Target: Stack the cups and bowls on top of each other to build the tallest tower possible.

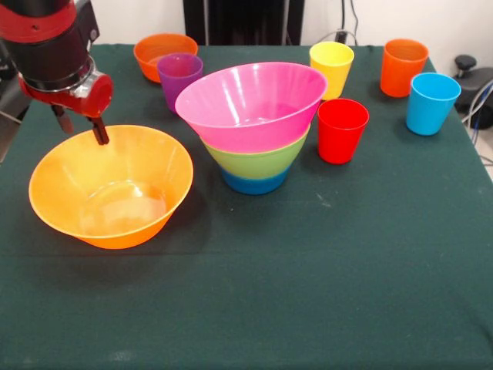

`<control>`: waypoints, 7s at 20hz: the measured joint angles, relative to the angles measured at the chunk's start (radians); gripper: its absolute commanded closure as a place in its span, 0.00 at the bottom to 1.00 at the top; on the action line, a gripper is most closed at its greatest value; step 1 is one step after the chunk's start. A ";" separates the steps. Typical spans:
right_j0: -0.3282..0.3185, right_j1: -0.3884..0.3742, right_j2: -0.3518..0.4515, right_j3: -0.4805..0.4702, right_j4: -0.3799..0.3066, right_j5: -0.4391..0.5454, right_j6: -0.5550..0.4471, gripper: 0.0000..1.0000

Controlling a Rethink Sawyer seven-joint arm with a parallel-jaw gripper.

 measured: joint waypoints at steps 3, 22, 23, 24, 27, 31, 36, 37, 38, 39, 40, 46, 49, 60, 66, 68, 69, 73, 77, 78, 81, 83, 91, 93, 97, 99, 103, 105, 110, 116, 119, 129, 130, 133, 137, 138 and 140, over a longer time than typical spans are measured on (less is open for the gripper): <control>-0.002 0.021 0.000 0.000 -0.003 0.001 0.000 0.00; -0.014 0.144 0.003 -0.029 -0.010 -0.035 0.000 0.00; -0.014 0.145 0.003 -0.030 -0.009 -0.035 0.000 0.00; -0.014 0.144 0.004 -0.032 -0.010 -0.035 0.000 0.00; -0.014 0.145 0.004 -0.034 -0.010 -0.035 0.000 0.00; -0.014 0.145 0.004 -0.036 -0.010 -0.035 0.000 0.00; -0.014 0.143 0.005 -0.035 -0.010 -0.036 0.000 0.00; -0.014 0.139 0.005 -0.035 -0.010 -0.036 0.000 0.00; -0.014 0.133 0.005 -0.034 -0.010 -0.036 0.000 0.00; -0.014 0.126 0.005 -0.033 -0.010 -0.036 0.000 0.00; -0.014 0.119 0.006 -0.031 -0.010 -0.036 0.000 0.00; -0.013 0.051 0.007 -0.020 -0.009 -0.013 0.000 0.00; -0.012 0.010 0.008 -0.019 -0.007 0.008 0.000 0.00; -0.011 -0.039 0.008 -0.019 -0.007 0.026 0.000 0.00; -0.011 -0.039 0.009 -0.019 -0.008 0.026 0.000 0.00; -0.011 -0.039 0.009 -0.019 -0.008 0.026 0.000 0.00; -0.011 -0.039 0.009 -0.019 -0.009 0.026 0.000 0.00; -0.011 -0.039 0.009 -0.019 -0.010 0.026 0.000 0.00; -0.013 -0.039 0.010 -0.019 -0.010 0.026 0.000 0.00; -0.013 -0.039 0.010 -0.018 -0.010 0.026 0.000 0.00; -0.015 -0.039 0.010 -0.016 -0.010 0.026 0.000 0.00; -0.018 -0.040 0.010 -0.012 -0.010 0.026 0.000 0.00; -0.033 -0.044 0.011 0.017 -0.010 0.026 0.000 0.00; -0.037 -0.044 0.011 0.023 -0.010 0.026 0.000 0.00; -0.044 -0.043 0.011 0.032 -0.010 0.026 0.000 0.00; -0.047 -0.043 0.011 0.035 -0.010 0.025 0.000 0.00; -0.048 -0.043 0.011 0.035 -0.009 0.025 0.000 0.00; -0.048 -0.042 0.011 0.035 -0.009 0.025 0.000 0.00; -0.048 -0.035 0.011 0.035 -0.010 0.025 0.000 0.00; -0.048 -0.019 0.011 0.035 -0.009 0.021 0.000 0.00; -0.049 0.000 0.011 0.035 -0.010 0.004 0.000 0.00; -0.060 0.016 0.011 0.035 -0.021 -0.012 0.000 0.00; -0.061 0.018 0.011 0.035 -0.021 -0.014 0.000 0.00; -0.062 0.025 0.011 0.035 -0.023 -0.020 0.000 0.00; -0.063 0.043 0.011 0.035 -0.024 -0.026 0.000 0.00; -0.063 0.046 0.011 0.035 -0.024 -0.026 0.000 0.00; -0.063 0.052 0.011 0.035 -0.023 -0.026 0.000 0.00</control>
